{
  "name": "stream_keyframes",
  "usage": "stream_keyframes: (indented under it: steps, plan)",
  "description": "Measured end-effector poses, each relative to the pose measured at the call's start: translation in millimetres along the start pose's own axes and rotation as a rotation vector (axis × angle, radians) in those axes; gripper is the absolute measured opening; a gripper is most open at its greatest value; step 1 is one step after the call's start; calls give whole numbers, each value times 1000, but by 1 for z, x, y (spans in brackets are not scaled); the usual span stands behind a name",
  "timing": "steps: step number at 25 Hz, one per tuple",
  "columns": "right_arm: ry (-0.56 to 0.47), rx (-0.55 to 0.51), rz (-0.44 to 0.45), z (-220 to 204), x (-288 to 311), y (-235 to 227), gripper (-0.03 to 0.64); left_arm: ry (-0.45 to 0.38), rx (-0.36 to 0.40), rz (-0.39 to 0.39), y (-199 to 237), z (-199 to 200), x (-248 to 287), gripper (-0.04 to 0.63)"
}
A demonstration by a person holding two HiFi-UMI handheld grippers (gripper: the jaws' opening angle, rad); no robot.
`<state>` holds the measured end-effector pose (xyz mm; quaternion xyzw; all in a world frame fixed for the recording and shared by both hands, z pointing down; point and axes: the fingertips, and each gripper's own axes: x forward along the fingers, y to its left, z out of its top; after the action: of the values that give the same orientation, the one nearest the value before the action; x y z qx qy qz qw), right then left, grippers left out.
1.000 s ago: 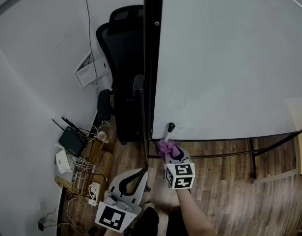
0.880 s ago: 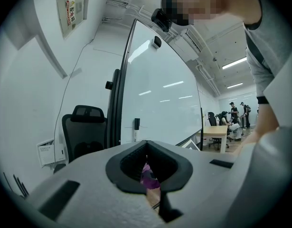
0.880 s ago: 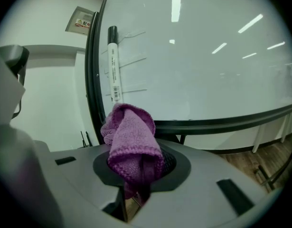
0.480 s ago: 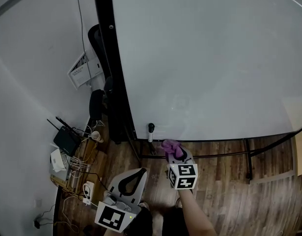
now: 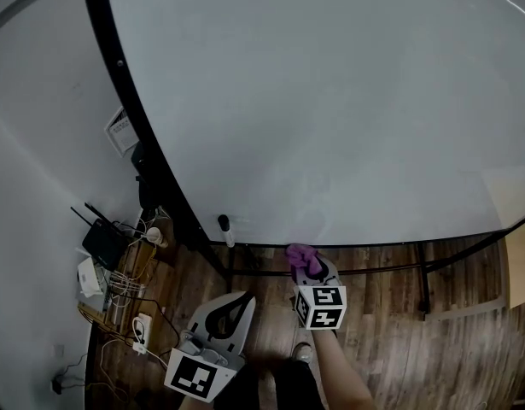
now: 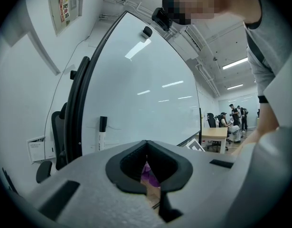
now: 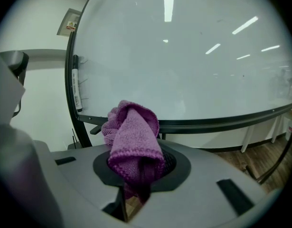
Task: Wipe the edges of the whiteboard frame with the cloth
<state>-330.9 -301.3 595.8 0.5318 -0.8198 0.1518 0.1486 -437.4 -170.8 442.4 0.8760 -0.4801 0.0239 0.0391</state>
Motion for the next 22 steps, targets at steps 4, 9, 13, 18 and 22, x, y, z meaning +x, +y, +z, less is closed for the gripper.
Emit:
stream_keyframes:
  steps: [4, 9, 13, 18, 22]
  plan:
    - [1, 1, -13, -1, -8, -23, 80, 1, -2, -5, -15, 0, 13, 17]
    - [3, 9, -34, -1, -17, -53, 80, -3, -3, -10, -33, 2, 29, 17]
    - [7, 10, -42, -3, -22, -73, 80, 1, -1, -11, -44, 1, 40, 17]
    - [12, 9, -52, -5, -31, -99, 80, -2, -8, 1, -58, 0, 52, 17]
    - [14, 3, -58, -6, -37, -120, 80, -10, -8, 8, -71, 2, 62, 17]
